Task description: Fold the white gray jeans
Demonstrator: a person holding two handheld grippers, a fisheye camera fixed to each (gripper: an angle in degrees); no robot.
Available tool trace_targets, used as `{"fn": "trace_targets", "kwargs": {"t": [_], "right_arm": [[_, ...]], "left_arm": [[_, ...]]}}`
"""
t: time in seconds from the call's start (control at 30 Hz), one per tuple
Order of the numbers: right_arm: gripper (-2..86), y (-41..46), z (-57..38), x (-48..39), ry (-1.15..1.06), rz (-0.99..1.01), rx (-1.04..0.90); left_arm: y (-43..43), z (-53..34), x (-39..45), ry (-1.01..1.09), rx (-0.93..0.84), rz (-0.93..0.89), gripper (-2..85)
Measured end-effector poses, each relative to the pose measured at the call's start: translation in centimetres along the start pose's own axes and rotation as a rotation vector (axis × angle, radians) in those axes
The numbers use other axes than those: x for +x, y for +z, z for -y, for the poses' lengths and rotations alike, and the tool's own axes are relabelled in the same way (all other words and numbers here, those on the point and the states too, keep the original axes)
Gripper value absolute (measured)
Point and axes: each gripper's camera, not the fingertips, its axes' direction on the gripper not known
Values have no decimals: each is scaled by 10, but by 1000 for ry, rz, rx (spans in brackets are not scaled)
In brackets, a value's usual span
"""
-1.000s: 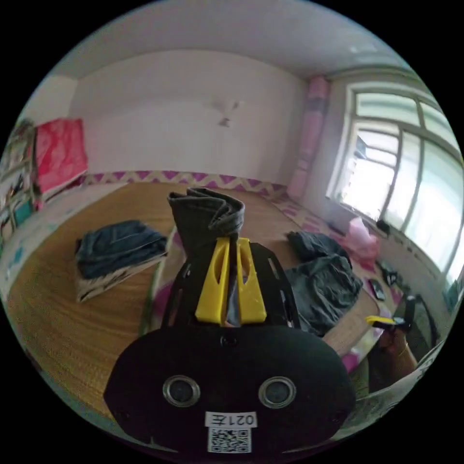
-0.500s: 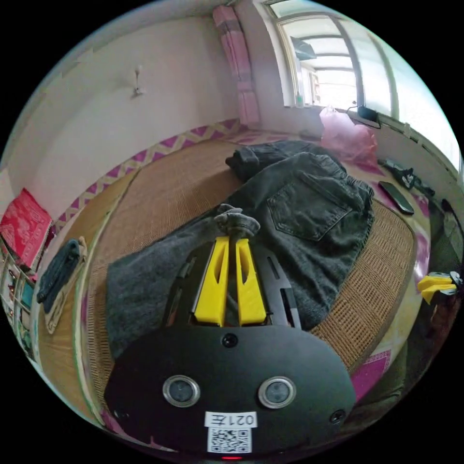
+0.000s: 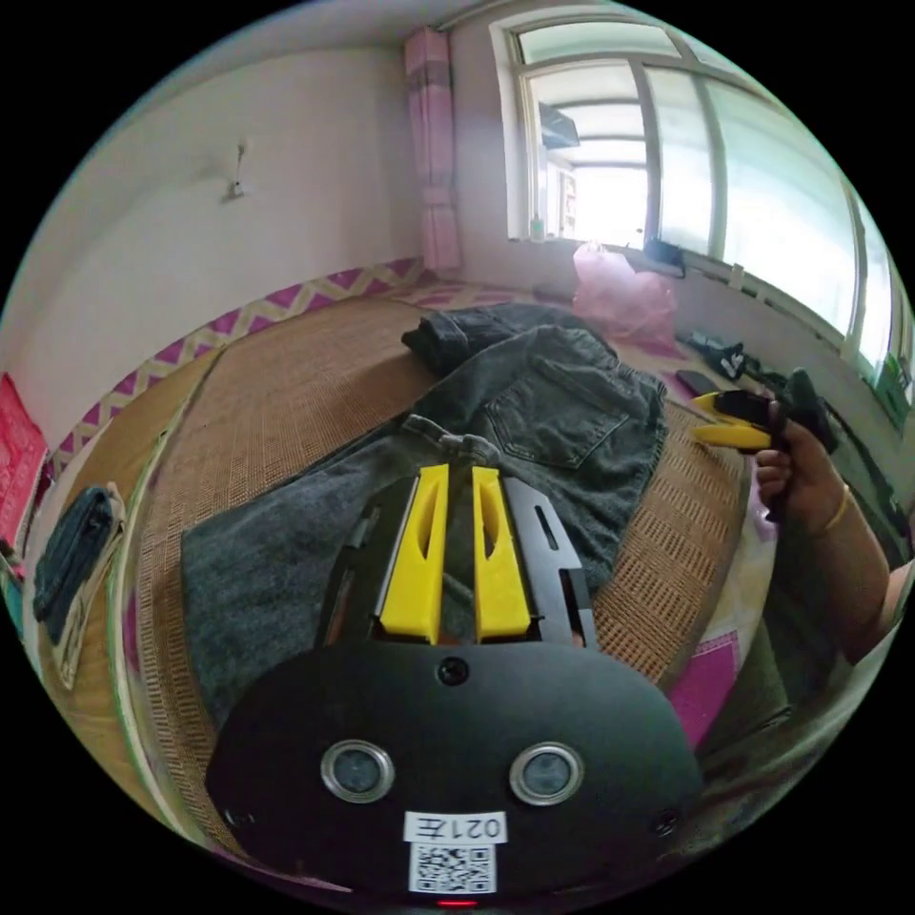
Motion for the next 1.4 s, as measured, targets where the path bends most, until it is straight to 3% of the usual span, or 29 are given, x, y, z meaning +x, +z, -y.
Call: {"fn": "trace_targets", "kwargs": {"t": [0.23, 0.33, 0.4, 0.6, 0.67, 0.83, 1.03, 1.23, 1.4], "right_arm": [[103, 62, 25, 3, 203, -18, 98], [72, 82, 20, 2, 288, 71, 105], [52, 81, 12, -23, 235, 104, 139], [11, 90, -44, -307, -471, -31, 195], [3, 135, -103, -430, -748, -82, 156], [-3, 279, -290, -593, -1263, -146, 18], [-5, 487, -488, -601, -1596, -261, -360], [-4, 498, -507, -617, -1571, -202, -217], [10, 578, -547, -574, -1638, -235, -364]], "left_arm": [[-62, -27, -46, -87, 54, -35, -1], [-86, -41, -69, -106, 65, -32, -4], [-102, -50, -87, -132, 68, -40, -6], [-157, -77, -153, -210, 90, -33, -10], [-175, -84, -179, -242, 87, -27, -10], [-203, -102, -227, -320, 71, 8, -10], [-228, -121, -290, -410, 29, 33, -10], [-252, -111, -345, -454, 40, 31, -9], [-255, -78, -390, -487, 82, 3, 3]]}}
